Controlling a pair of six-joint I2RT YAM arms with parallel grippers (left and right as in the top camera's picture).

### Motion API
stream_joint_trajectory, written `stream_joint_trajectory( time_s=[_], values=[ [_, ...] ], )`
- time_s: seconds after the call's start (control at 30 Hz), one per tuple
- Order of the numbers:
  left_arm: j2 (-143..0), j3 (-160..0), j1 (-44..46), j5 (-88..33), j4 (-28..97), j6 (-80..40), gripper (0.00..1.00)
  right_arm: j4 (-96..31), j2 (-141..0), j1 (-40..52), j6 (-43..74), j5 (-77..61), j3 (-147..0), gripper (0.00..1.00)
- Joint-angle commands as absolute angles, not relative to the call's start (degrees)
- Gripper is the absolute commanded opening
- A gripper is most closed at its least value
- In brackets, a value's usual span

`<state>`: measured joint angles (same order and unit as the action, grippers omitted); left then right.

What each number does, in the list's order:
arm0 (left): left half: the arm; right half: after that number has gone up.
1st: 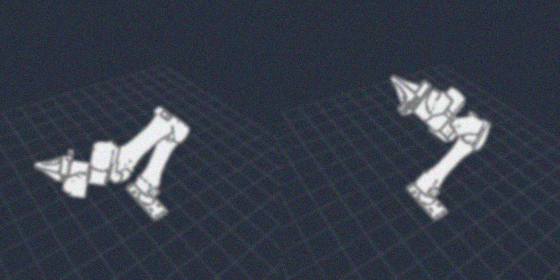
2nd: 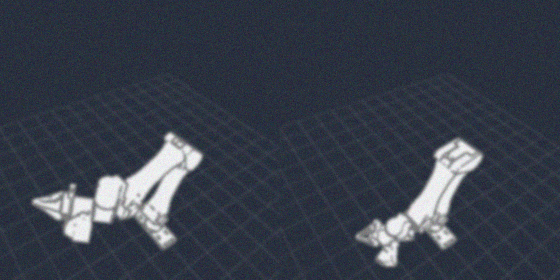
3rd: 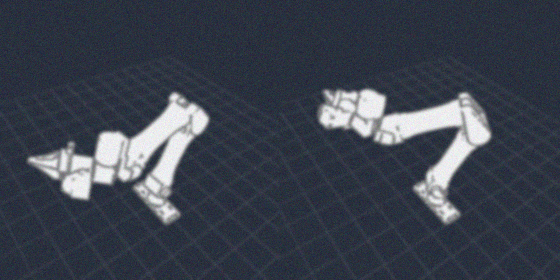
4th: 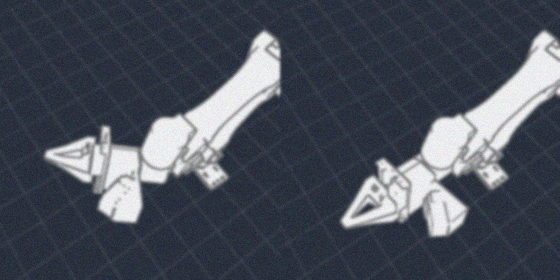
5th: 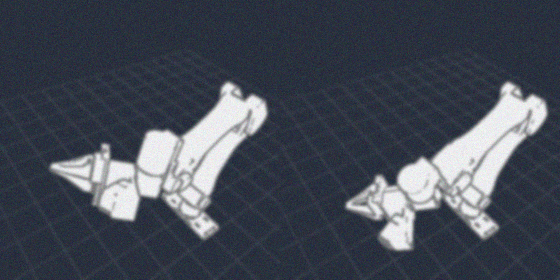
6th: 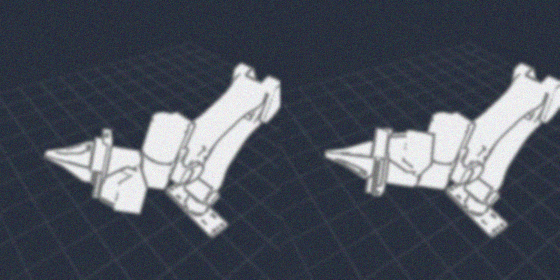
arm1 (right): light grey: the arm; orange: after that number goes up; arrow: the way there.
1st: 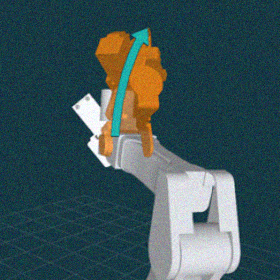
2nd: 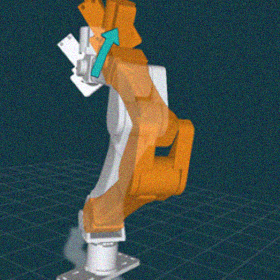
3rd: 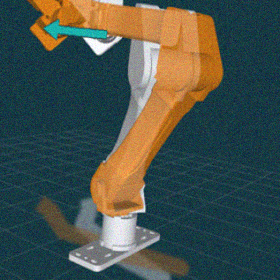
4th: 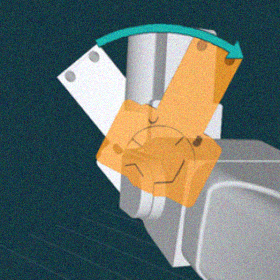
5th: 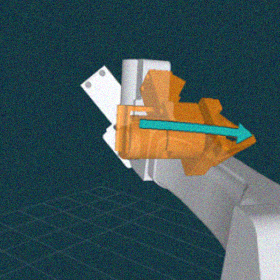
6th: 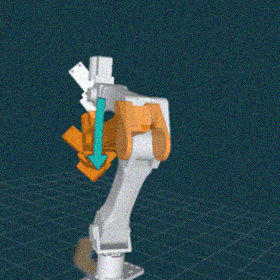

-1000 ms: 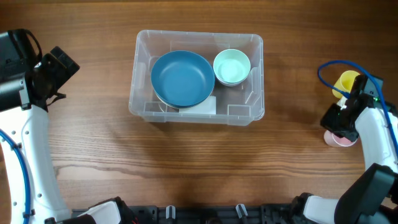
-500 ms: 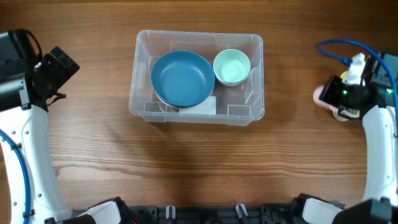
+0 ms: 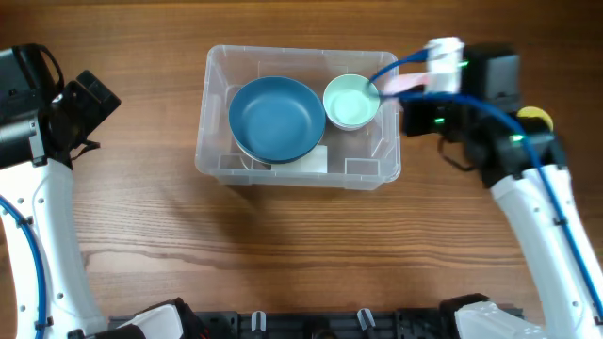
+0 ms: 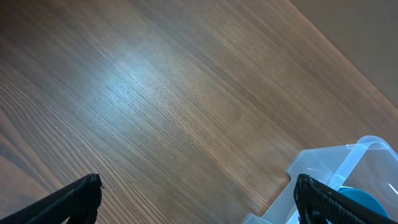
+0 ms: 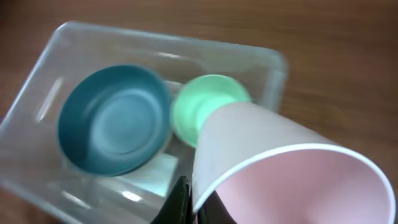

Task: Pack container
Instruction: 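Carry the pink cup into the container beside the green bowls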

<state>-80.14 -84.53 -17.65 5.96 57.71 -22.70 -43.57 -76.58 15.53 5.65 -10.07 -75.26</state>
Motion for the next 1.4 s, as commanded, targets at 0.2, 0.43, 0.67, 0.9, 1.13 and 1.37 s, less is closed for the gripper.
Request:
stream_joint_trajectory(
  time_s=[0.2, 0.43, 0.67, 0.9, 1.13, 1.37],
  values=[
    [-79.66, -85.25, -17.91, 5.89, 57.74, -23.18, 1.0, -40.56, -85.12, 30.35, 4.6, 3.88, -76.71, 0.04],
    [-79.66, -85.25, -17.91, 5.89, 57.74, -23.18, 1.0, -41.21, -91.74, 31.22, 4.62, 6.48, -76.71, 0.04],
    [-79.66, -85.25, -17.91, 5.89, 57.74, -23.2, 1.0, -42.11, -94.59, 31.22, 4.49, 6.39, -76.62, 0.04],
    [-79.66, -85.25, -17.91, 5.89, 57.74, -23.2, 1.0, -45.74, -94.67, 31.22, 6.24, 5.93, -76.6, 0.04],
    [-79.66, -85.25, -17.91, 5.89, 57.74, -23.18, 1.0, -47.0, -94.74, 31.22, 6.13, 2.5, -76.6, 0.04],
    [-79.66, -85.25, -17.91, 5.89, 57.74, -23.18, 1.0, -47.2, -96.38, 31.24, 6.07, 2.42, -76.47, 0.04]
  ],
)
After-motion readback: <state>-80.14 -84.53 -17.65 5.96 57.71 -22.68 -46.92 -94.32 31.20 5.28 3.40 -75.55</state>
